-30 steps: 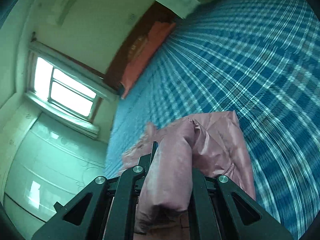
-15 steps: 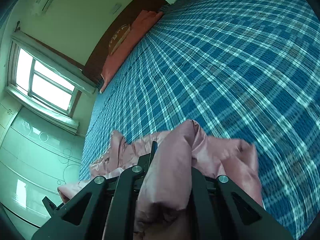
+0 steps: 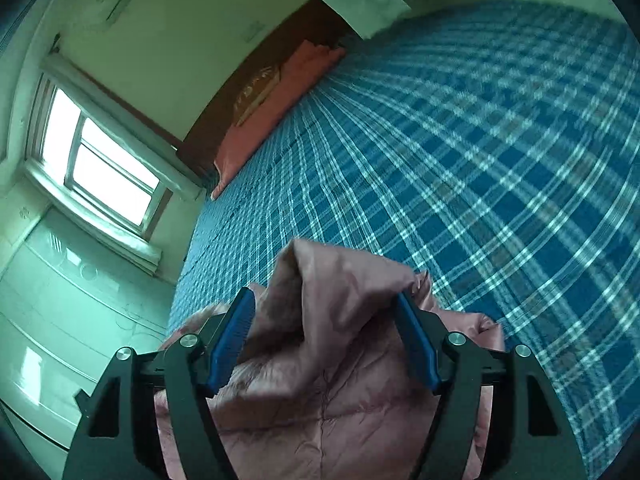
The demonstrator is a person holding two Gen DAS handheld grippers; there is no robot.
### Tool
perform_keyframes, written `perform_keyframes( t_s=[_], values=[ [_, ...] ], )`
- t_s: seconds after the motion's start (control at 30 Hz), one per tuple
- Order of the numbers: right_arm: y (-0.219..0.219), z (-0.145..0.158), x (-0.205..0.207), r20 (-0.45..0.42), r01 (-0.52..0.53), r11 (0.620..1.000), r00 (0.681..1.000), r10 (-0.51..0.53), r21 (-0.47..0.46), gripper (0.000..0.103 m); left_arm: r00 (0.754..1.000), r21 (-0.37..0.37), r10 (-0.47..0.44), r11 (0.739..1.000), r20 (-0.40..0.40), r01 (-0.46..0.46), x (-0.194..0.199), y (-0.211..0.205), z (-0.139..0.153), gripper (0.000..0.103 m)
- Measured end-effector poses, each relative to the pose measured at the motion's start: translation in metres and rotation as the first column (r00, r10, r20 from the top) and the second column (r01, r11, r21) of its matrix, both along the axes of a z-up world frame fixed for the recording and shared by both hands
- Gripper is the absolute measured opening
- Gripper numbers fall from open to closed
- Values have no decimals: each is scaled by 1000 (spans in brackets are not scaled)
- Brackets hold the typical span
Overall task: Fold large clothes
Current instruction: 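Open both tools and release the folded jacket onto the bed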
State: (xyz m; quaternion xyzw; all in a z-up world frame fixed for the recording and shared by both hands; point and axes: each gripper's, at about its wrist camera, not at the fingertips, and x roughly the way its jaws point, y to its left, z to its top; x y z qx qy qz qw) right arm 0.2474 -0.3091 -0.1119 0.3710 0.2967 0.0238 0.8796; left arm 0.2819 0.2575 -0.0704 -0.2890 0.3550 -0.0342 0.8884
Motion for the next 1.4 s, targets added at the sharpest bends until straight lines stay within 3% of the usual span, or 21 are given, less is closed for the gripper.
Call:
perform_keyframes(
  t_s=[0.13,0.23,0.43,0.6,0.73,0.83,0.93,1.07,1.13,1.27,1.4],
  values=[
    [15,7,-14,15,-12,992,1000,14,-129,69,995,57,62,996,76,-67,-14,9,16,69],
    [33,8,-4,-14,-62,977,998,60,-205,69,996,95,37,994,85,-45,-15,5,18,69],
    [76,4,44,-90,-166,930,985,145,-327,68,998,184,-53,982,13,50,7,-26,-4,69],
    [105,-15,86,-164,-233,888,970,181,-396,66,998,228,-34,973,-60,46,34,-36,-32,69],
    [112,-44,108,-244,-272,887,951,189,-373,66,986,253,-4,966,-165,46,51,-34,-62,69],
    [107,-31,108,-239,-282,884,950,202,-372,66,989,234,-11,971,-144,45,52,-31,-56,69],
    [89,-19,107,-215,-229,894,964,155,-385,66,995,236,-19,971,-96,41,51,-25,-48,69],
    [66,-41,122,-298,-211,908,949,102,-363,66,987,159,12,987,-161,14,65,-10,-68,69],
    [58,-47,125,-288,-199,920,952,101,-337,66,987,140,23,990,-162,0,68,-7,-74,69],
    [55,-45,123,-272,-191,921,957,99,-339,66,986,186,17,983,-165,15,74,-15,-75,71],
    [27,-34,104,-250,-129,948,967,55,-290,66,988,131,5,991,-153,15,67,-6,-63,71]
  ],
)
